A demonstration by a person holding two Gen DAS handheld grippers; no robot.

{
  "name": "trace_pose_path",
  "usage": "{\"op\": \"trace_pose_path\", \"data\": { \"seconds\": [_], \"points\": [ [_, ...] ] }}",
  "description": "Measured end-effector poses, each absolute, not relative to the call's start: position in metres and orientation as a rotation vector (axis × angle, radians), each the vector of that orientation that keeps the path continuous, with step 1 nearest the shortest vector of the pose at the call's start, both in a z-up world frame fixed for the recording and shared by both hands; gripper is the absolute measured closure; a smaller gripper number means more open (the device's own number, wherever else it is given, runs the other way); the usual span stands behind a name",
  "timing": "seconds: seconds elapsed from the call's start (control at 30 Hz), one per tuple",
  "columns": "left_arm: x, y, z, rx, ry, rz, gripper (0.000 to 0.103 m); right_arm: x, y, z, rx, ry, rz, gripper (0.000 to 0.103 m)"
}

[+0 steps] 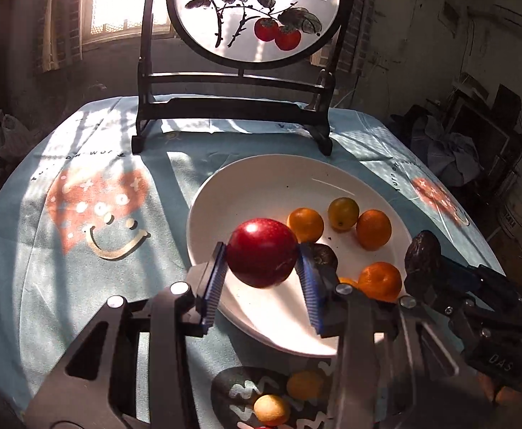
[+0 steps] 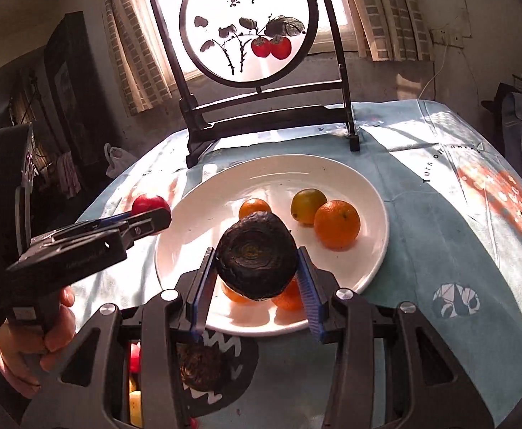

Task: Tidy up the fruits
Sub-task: 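Release the dark fruit and red plum onto the white plate with both tools, then grasp the red tomato with the right tool while the left grasps a yellow orange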

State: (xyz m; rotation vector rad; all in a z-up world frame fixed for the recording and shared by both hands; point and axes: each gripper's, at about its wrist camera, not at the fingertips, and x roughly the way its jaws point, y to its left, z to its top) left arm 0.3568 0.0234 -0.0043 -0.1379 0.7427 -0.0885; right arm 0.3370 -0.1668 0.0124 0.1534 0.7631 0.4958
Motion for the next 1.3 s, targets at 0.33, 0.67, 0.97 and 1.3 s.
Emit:
{"op": "trace_pose_path", "data": {
  "seconds": [0.33,0.67,0.97,1.3],
  "points": [
    [0.37,0.021,-0.012,-0.113,0.78,-0.078,0.047,0.367,-0.166,-0.003,0.18,0.785,0.504,0.048],
    [0.293,0.055,0.021,-0.099,0.675,0.045,0.002,0.282,-0.171,0.015,0.11,0.776,0.678,0.044],
    [0.248,0.098,-0.002,-0.152,0.712,0.163,0.002,0.207,-0.138,-0.006,-0.163,0.838,0.793,0.044],
    [0.24,0.09,0.002,-0.122,0.689,0.149,0.002,0.207,-0.131,-0.025,-0.233,0.886,0.771,0.057]
  ]
}}
